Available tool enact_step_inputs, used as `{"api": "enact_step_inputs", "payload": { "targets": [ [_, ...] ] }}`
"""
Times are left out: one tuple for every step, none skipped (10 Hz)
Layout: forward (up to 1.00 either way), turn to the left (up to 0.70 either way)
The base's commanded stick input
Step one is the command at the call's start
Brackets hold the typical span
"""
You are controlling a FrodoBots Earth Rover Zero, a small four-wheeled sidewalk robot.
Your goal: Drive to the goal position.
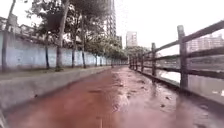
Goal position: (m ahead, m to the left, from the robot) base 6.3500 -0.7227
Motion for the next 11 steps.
{"api": "enact_step_inputs", "payload": {
  "targets": [
    [1.0, 0.0],
    [1.0, 0.0],
    [1.0, 0.0],
    [1.0, 0.0],
    [1.0, 0.0],
    [1.0, 0.0],
    [1.0, 0.0],
    [1.0, 0.0],
    [1.0, 0.0],
    [1.0, 0.0],
    [1.0, 0.0]
  ]
}}
